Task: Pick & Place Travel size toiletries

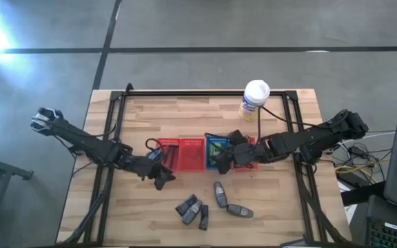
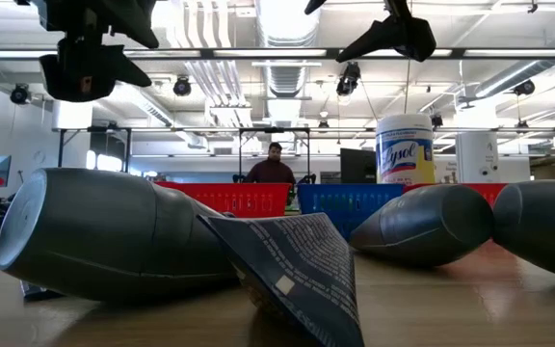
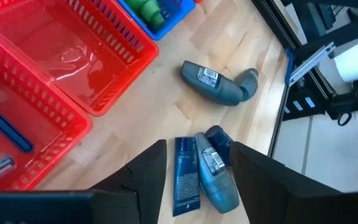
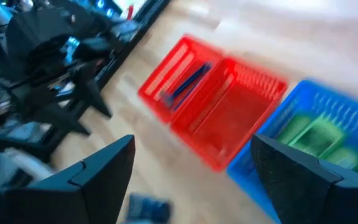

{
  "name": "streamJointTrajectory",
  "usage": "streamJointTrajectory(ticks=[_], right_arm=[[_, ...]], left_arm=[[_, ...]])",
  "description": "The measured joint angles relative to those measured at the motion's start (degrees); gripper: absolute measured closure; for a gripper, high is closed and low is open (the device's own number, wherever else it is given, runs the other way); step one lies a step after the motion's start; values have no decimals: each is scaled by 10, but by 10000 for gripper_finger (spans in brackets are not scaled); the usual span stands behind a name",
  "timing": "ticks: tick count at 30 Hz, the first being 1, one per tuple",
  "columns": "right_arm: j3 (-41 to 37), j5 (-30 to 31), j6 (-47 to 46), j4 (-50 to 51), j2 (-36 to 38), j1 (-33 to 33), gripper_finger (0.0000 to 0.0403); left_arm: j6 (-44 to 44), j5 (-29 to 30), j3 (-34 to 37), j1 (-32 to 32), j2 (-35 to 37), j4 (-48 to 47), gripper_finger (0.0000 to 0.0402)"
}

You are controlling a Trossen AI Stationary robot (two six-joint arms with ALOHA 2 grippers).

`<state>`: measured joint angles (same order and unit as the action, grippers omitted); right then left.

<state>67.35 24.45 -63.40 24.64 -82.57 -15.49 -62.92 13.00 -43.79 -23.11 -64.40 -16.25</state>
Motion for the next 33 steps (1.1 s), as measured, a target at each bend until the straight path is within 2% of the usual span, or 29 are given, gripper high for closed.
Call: streamJointTrajectory(ticks=[5, 13, 17, 22, 24, 29, 33], right_arm=[[0, -53, -7, -1, 0, -13, 104], [-1, -55, 8, -1, 0, -21, 124], [-1, -62, -20, -2, 0, -23, 131], [-1, -78, 13, -11, 0, -41, 133], [-1, -106, 26, -10, 0, -50, 131], [-5, -232, 77, -6, 0, -85, 126], [-9, -252, 59, 46, 0, -122, 121]], left_arm=[[1, 12, 0, 0, 0, 2, 220], [1, 34, 0, 0, 0, 2, 220], [1, 36, 0, 0, 0, 2, 220], [1, 37, 0, 0, 0, 2, 220], [1, 37, 0, 0, 0, 2, 220], [2, 37, 0, 0, 0, 2, 220], [2, 37, 0, 0, 0, 2, 220]])
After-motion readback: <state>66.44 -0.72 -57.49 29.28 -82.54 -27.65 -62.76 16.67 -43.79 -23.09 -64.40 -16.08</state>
